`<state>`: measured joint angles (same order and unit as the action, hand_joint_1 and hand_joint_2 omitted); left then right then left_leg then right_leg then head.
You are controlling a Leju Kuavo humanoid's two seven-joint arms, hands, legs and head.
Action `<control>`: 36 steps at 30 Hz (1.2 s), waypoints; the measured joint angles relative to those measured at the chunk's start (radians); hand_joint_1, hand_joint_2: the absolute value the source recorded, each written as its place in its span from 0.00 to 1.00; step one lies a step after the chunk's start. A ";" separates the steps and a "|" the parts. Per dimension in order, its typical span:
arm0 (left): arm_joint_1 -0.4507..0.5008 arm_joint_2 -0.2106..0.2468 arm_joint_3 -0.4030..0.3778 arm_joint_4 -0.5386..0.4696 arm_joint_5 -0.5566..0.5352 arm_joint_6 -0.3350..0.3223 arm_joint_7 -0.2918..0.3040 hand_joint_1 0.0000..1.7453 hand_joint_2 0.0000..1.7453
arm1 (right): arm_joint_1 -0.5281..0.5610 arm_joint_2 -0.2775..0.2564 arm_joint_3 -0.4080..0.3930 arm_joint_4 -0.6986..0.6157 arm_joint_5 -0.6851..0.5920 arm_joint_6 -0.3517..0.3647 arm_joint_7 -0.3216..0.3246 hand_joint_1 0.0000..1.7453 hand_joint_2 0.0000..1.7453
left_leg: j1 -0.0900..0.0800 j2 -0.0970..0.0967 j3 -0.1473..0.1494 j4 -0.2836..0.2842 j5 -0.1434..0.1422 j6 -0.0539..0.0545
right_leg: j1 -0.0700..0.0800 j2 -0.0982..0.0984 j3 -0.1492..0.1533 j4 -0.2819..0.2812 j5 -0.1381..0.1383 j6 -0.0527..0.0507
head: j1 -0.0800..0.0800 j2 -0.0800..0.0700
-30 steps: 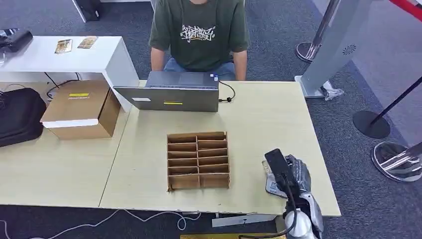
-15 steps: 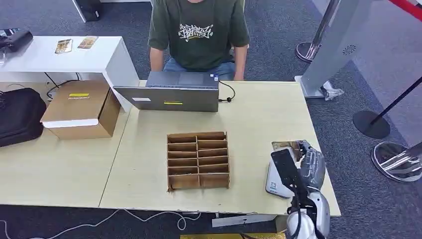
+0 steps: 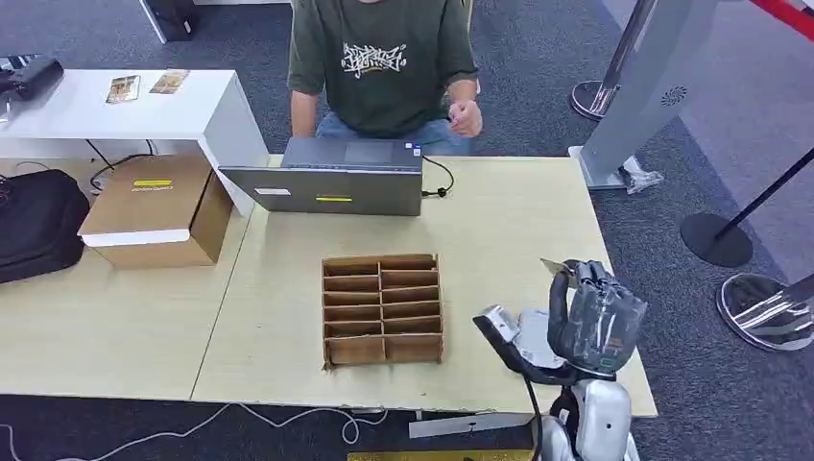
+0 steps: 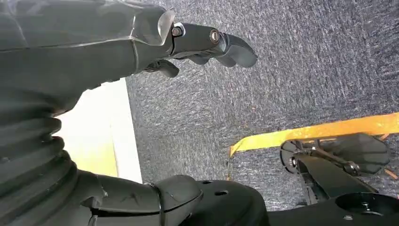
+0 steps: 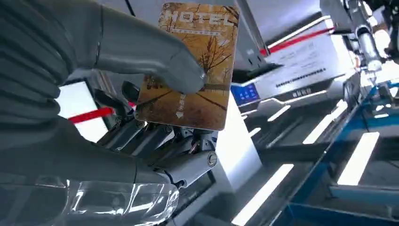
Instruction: Pass the card to the sensor for recognition and then transmit it.
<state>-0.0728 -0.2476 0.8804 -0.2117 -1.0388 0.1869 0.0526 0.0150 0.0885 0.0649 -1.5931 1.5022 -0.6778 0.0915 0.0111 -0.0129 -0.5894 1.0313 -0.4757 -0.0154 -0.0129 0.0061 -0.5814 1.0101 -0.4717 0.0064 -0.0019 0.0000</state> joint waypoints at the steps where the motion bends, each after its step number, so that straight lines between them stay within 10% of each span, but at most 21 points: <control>1: 0.000 0.000 0.000 0.000 0.001 0.000 0.000 0.00 1.00 | -0.004 -0.004 0.001 0.004 0.001 -0.006 0.008 1.00 1.00 | 0.000 0.000 0.000 0.000 0.000 0.000 | 0.000 0.000 0.000 0.000 0.000 0.000 | 0.000 0.000; 7: 0.000 0.000 0.000 0.000 0.001 0.001 0.000 0.00 1.00 | -0.071 -0.190 0.070 0.029 0.002 0.001 0.229 1.00 1.00 | -0.001 0.000 -0.002 0.001 0.000 0.000 | -0.001 0.000 0.001 -0.001 0.001 0.002 | 0.000 0.000; 10: 0.000 0.000 0.000 0.000 0.002 0.001 0.003 0.00 1.00 | -0.171 -0.316 0.199 0.046 0.002 0.056 0.509 1.00 1.00 | -0.001 0.001 -0.004 0.002 0.000 0.001 | -0.002 0.001 -0.001 -0.001 0.003 0.004 | 0.000 0.000; 12: -0.005 0.002 0.000 0.000 0.006 -0.013 0.041 0.00 1.00 | -0.239 -0.396 0.315 0.057 0.003 0.073 0.587 1.00 1.00 | -0.001 0.002 -0.001 0.002 0.000 0.001 | -0.001 0.003 -0.001 -0.001 0.003 0.004 | 0.000 0.000; 22: -0.007 0.009 0.000 0.000 0.010 -0.032 0.066 0.00 1.00 | -0.378 -0.426 0.560 0.162 0.003 -0.009 0.562 1.00 1.00 | 0.000 -0.001 -0.004 0.002 0.001 0.002 | 0.000 0.000 -0.001 0.000 0.003 0.004 | 0.000 0.000; 31: -0.013 0.013 0.000 0.000 -0.027 -0.051 0.087 0.00 1.00 | -0.547 -0.224 0.500 0.320 0.003 -0.010 0.181 1.00 1.00 | 0.000 0.000 -0.003 0.002 0.003 0.002 | 0.000 0.000 -0.001 0.001 0.003 0.003 | 0.000 0.000; 36: -0.026 0.013 -0.001 0.000 -0.048 -0.062 0.102 0.00 1.00 | -0.676 -0.116 0.438 0.455 0.003 -0.012 0.105 1.00 1.00 | 0.000 0.000 -0.003 0.002 0.004 0.002 | 0.000 0.000 -0.001 0.001 0.004 0.003 | 0.000 0.000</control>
<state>-0.0985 -0.2342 0.8797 -0.2117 -1.0872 0.1247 0.1545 -0.6606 -0.0278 0.5024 -1.1378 1.5049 -0.6897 0.1964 0.0111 -0.0129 -0.5925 1.0334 -0.4721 -0.0135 -0.0130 0.0066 -0.5827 1.0110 -0.4679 0.0096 -0.0015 -0.0004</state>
